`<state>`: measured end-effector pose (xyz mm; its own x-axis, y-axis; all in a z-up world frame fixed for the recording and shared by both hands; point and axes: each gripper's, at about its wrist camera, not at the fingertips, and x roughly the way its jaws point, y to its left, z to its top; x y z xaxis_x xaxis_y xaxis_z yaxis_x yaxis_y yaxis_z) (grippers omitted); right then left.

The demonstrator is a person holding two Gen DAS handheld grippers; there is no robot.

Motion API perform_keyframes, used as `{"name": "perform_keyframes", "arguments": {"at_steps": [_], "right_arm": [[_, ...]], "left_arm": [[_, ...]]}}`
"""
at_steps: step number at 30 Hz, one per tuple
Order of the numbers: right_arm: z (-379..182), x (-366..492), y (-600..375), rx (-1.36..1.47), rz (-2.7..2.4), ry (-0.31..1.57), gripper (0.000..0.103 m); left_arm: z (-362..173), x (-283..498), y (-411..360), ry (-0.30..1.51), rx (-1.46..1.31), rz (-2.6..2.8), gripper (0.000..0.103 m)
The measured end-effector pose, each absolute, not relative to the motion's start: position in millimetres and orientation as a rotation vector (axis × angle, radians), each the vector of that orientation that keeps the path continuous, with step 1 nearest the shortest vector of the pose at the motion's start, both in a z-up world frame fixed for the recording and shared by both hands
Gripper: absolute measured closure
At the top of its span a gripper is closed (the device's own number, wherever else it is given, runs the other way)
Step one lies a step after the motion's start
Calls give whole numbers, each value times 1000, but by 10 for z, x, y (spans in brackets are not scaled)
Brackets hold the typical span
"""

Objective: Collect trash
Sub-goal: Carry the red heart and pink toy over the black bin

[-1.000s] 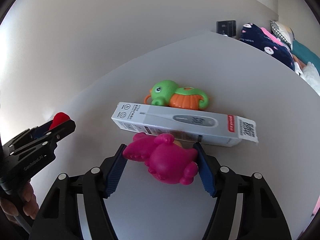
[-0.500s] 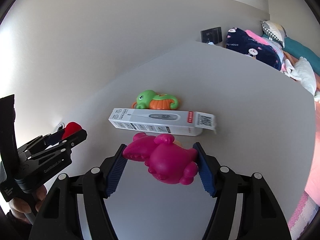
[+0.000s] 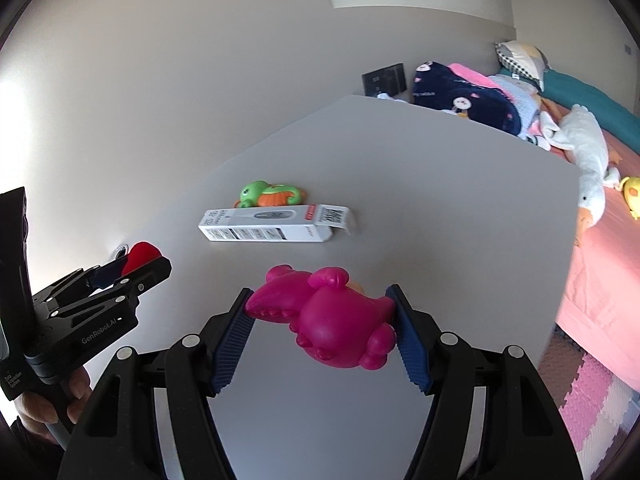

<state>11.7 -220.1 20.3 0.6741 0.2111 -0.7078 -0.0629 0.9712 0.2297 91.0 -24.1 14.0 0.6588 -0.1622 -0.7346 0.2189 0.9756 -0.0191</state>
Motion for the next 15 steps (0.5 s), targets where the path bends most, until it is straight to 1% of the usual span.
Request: {"name": "perform_keyframes", "arguments": {"at_steps": [15], "right_arm": [[304, -332, -2734, 240, 77, 777, 36]], "left_arm": [[225, 561, -740, 807, 106, -300, 54]]}}
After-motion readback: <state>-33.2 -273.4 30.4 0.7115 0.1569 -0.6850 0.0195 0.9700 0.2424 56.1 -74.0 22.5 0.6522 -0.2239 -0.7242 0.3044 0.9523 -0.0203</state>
